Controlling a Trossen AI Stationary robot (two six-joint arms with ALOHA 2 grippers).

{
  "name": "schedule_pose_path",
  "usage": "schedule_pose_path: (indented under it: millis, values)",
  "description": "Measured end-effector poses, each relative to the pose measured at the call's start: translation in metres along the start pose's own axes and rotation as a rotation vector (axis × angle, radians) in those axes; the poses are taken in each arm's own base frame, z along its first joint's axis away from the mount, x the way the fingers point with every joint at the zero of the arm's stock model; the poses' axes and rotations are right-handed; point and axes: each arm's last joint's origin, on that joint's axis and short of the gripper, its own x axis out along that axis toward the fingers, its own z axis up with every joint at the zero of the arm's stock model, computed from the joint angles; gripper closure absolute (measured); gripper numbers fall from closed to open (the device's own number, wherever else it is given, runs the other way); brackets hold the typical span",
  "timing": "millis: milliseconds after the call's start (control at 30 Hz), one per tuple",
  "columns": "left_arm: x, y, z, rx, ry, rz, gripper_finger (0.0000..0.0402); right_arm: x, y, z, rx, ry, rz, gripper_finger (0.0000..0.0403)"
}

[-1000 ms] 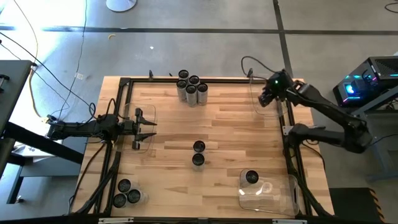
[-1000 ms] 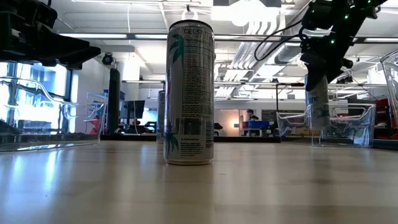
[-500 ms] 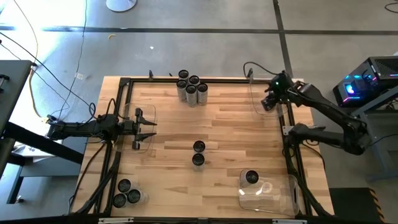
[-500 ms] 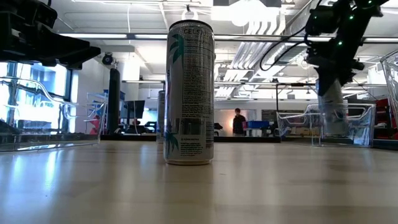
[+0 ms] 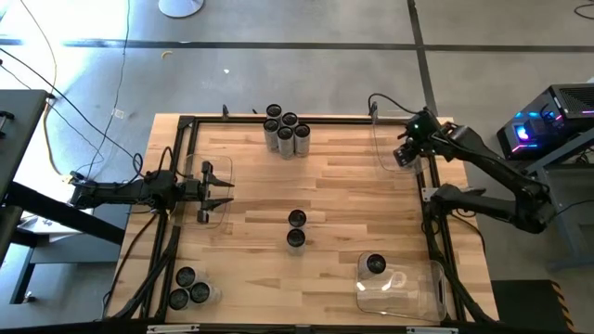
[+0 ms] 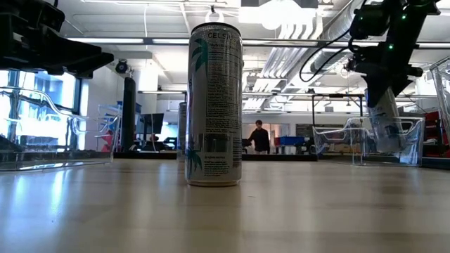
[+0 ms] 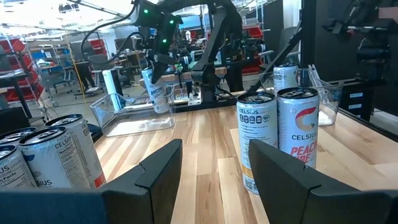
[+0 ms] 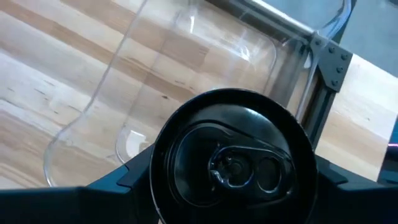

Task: Sort soda cans
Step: Put the white-blue soda can into the top transparent bin

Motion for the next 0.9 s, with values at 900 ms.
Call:
schedule_pose_path:
  millis: [900]
  values:
    - [0.000, 0.000, 0.000, 0.000, 0.000, 0.000, 0.0222, 0.080, 0.005, 0.071, -0.022, -0.163, 0.062, 0.0164]
